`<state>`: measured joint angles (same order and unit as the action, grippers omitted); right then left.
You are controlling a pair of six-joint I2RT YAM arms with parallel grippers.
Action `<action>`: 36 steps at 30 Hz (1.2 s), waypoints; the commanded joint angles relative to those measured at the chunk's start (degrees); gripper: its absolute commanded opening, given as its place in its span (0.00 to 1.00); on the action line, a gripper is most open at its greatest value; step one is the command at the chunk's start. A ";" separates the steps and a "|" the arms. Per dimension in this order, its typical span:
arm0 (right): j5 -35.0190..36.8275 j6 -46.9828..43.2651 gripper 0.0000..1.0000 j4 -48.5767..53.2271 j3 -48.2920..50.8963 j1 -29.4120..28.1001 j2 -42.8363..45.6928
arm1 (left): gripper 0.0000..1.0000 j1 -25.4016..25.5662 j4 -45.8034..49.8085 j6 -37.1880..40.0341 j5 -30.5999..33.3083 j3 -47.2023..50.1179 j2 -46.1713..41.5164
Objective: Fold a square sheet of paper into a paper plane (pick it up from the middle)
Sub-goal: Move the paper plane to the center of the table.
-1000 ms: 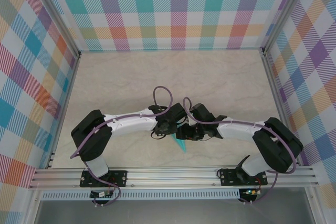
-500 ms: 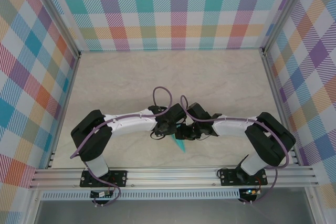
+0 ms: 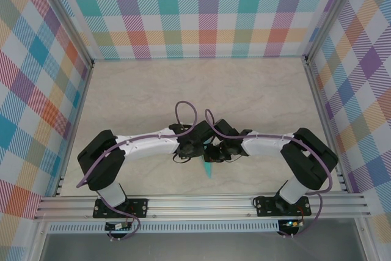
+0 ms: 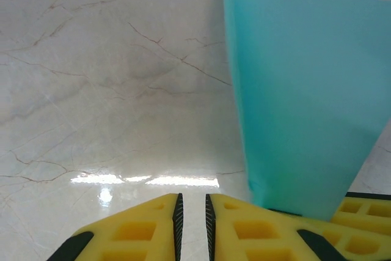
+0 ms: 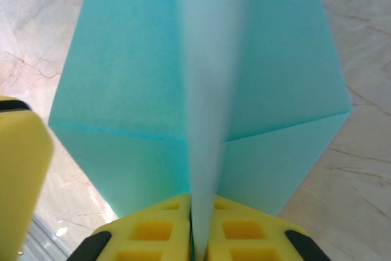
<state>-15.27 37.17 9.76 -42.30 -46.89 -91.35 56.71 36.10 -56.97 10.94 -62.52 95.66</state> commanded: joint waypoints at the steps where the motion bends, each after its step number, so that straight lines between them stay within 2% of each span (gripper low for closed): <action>1: 4.19 -0.03 0.07 4.99 -2.67 -0.57 2.02 | 0.22 -0.54 2.42 -0.20 2.38 -1.10 -3.32; 3: 7.21 0.04 0.06 8.51 -3.92 -0.57 3.40 | 0.24 -0.54 1.90 0.19 2.40 -1.04 -5.22; 7: 17.92 -1.42 0.07 20.17 -10.12 -0.57 5.01 | 0.31 -0.53 0.50 -0.64 4.50 1.62 -11.27; 11: 23.52 -2.36 0.09 28.74 -17.63 0.32 -0.28 | 0.35 -1.55 0.77 -2.67 7.54 6.02 -16.92; 16: 23.68 -3.27 0.10 33.04 -25.97 0.75 -9.97 | 0.35 -4.24 0.39 -4.27 7.18 11.76 -21.93; 21: 23.17 -3.24 0.10 34.23 -31.55 0.84 -15.47 | 0.35 -6.69 1.51 -4.64 7.14 15.70 -27.14; 28: 22.22 -2.14 0.15 34.28 -32.89 1.01 -19.14 | 0.36 -9.95 1.19 -3.78 6.00 19.49 -32.41; 36: 21.86 -0.26 0.19 32.94 -31.74 1.02 -22.54 | 0.36 -10.82 0.14 -3.11 3.92 20.08 -31.74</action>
<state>6.92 35.57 41.89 -74.17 -46.11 -111.37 46.92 35.99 -60.62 15.84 -43.24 63.79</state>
